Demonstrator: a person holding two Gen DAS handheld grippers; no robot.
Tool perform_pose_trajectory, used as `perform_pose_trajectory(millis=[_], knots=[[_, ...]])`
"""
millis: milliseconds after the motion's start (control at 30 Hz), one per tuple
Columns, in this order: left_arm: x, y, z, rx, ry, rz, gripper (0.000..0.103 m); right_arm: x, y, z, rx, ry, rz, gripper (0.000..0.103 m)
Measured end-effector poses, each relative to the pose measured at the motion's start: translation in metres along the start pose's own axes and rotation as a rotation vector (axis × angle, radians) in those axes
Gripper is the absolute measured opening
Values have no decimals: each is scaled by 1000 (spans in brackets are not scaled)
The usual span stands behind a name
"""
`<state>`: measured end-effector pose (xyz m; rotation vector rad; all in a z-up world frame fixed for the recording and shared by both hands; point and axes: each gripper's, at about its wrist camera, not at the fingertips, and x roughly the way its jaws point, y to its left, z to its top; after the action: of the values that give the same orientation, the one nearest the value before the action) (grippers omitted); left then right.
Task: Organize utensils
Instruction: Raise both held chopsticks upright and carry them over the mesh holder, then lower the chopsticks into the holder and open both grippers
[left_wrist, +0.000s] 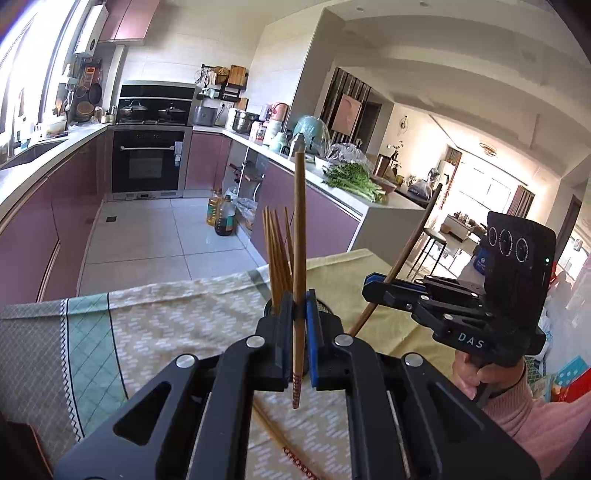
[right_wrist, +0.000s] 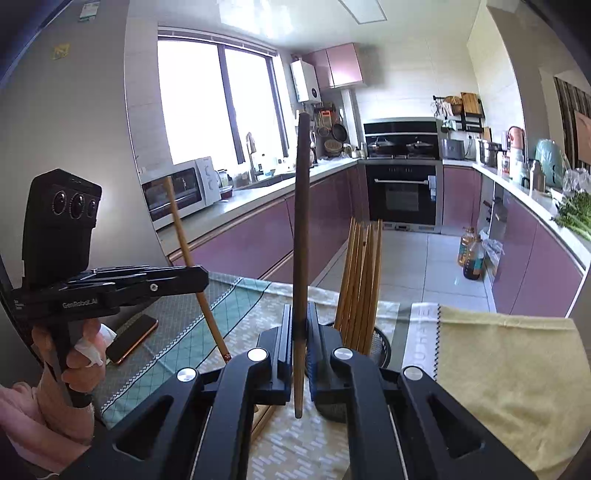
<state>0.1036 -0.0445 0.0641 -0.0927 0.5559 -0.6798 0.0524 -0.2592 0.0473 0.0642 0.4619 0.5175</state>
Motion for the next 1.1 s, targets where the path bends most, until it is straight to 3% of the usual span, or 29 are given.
perform_pose_trajectory(millis=[367, 533, 767, 1100], knots=[[6, -20, 39, 47, -90, -20, 7, -11, -8, 33, -20, -95, -31, 6], [15, -28, 44, 68, -106, -5, 7, -4, -14, 35, -18, -98, -43, 6], [38, -31, 37, 81, -52, 17, 7, 19, -20, 25, -16, -39, -72, 6], [65, -31, 18, 116, 83, 8, 7, 43, -24, 10, -1, 64, -81, 6]])
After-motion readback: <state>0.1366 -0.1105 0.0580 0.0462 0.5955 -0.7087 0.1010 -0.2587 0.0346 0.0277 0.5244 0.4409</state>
